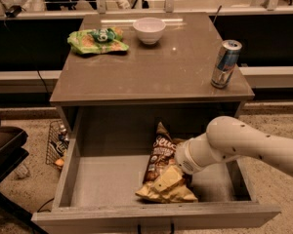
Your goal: Pick brown chip bag from top drawer and place on counter
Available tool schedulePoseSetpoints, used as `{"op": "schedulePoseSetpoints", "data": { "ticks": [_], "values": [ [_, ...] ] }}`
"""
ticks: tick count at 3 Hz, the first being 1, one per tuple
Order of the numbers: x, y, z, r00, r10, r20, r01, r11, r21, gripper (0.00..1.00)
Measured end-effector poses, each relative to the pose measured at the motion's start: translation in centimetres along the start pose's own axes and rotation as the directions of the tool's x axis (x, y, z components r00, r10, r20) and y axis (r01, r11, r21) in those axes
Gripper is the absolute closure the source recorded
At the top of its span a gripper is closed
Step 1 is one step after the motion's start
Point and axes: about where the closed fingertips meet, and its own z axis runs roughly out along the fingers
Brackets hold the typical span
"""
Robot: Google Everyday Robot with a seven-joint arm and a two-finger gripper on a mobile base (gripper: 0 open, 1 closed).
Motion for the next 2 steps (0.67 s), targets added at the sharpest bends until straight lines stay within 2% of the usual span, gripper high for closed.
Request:
{"op": "schedulePoseSetpoints", "data": {
  "ticks": [1, 2],
  "values": [
    [-0.01, 0.0, -0.01, 1.0, 0.0, 0.0, 0.0, 1.0, 0.0, 0.49],
    [-0.24, 0.09, -0.35, 1.0, 0.0, 0.0, 0.0, 1.0, 0.0, 0.8]
  ]
}}
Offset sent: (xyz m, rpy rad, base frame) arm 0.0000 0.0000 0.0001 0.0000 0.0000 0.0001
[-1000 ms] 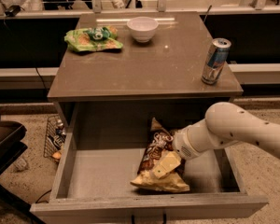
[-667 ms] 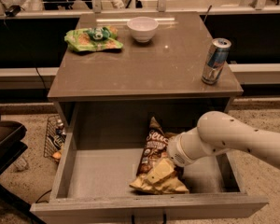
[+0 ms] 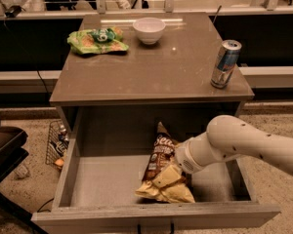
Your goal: Pick brown chip bag from top drawer and place on counter
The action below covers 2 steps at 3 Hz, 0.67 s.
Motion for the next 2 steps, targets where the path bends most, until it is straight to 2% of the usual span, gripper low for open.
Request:
{"op": "schedulePoseSetpoints", "data": {
  "ticks": [1, 2],
  "values": [
    [0.0, 0.0, 0.0, 1.0, 0.0, 0.0, 0.0, 1.0, 0.0, 1.0],
    [-0.35, 0.17, -0.71, 1.0, -0.012, -0.005, 0.012, 0.9999, -0.006, 1.0]
  ]
}}
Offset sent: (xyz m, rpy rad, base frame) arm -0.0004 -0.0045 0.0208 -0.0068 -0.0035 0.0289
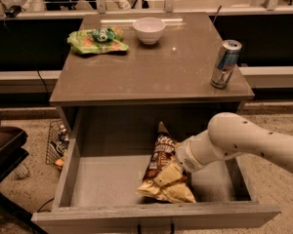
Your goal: Pick brown chip bag from top drawer and place on counter
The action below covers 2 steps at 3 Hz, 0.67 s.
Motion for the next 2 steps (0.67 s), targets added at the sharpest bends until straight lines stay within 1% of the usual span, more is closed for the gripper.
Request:
{"op": "schedulePoseSetpoints", "data": {
  "ticks": [1, 2],
  "values": [
    [-1.8, -0.5, -4.6, 0.999, -0.03, -0.012, 0.029, 0.9989, -0.035, 1.0],
    [-3.2, -0.8, -9.7, 0.999, -0.043, -0.012, 0.042, 0.9958, -0.081, 1.0]
  ]
}}
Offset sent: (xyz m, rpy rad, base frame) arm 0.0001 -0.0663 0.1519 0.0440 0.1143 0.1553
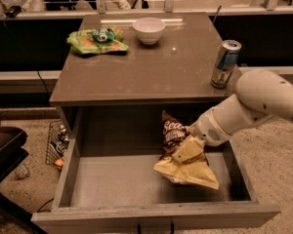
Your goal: Pick brown chip bag from top drawer and place on counter
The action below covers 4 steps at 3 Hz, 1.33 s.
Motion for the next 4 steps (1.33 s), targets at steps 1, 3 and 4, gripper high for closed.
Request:
{"op": "schedulePoseSetpoints", "data": {
  "ticks": [1, 3, 4],
  "values": [
    [-1.3, 1.4, -5.9, 0.999, -0.036, 0.002, 0.037, 0.9989, -0.03, 1.0],
    [-4.9, 8.3, -17.7, 0.983, -0.181, -0.031, 0.179, 0.983, -0.04, 1.0],
    [-8.5, 11.5, -22.3, 0.966, -0.254, -0.039, 0.255, 0.967, 0.013, 1.0]
  ]
}}
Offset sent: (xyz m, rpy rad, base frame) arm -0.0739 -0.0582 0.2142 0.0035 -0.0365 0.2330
